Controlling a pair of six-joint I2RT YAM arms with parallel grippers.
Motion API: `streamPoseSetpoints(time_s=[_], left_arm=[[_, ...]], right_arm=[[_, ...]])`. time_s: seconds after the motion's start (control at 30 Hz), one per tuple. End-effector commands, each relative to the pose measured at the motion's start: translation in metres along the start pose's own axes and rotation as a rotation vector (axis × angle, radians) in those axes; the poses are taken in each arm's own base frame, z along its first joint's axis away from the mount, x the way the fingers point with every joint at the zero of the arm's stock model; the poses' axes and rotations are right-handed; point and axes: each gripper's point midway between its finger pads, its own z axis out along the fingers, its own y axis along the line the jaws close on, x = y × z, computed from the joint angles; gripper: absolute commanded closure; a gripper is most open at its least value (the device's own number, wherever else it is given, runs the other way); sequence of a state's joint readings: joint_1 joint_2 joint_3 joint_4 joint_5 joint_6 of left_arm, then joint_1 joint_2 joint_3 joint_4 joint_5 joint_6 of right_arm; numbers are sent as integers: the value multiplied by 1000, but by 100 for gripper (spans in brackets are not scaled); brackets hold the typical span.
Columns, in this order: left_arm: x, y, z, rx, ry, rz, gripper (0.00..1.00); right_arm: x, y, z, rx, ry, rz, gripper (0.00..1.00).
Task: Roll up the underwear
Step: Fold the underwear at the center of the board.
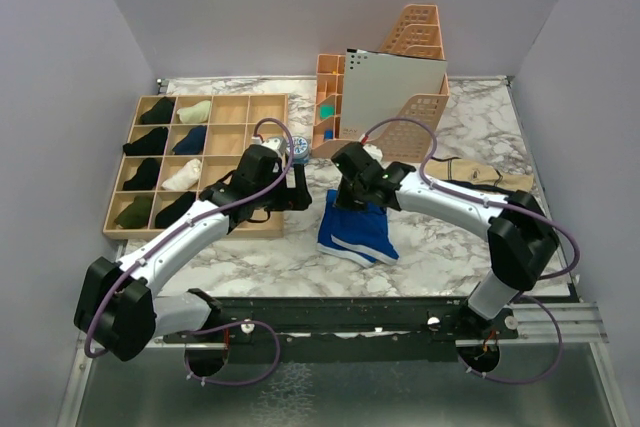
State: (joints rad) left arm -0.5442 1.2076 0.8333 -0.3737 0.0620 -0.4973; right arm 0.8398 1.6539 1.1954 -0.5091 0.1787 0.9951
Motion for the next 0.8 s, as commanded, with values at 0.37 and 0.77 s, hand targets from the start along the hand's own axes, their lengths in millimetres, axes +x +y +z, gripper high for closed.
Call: streamPoseSetpoints(time_s=[0.37, 0.77], left_arm=[[10, -15, -17, 111, 17, -13, 1], [58, -60, -22, 370, 142, 7, 1]], right_arm=[[-19, -4, -18, -84, -42, -202, 53], [33, -131, -49, 49, -33, -37, 37]])
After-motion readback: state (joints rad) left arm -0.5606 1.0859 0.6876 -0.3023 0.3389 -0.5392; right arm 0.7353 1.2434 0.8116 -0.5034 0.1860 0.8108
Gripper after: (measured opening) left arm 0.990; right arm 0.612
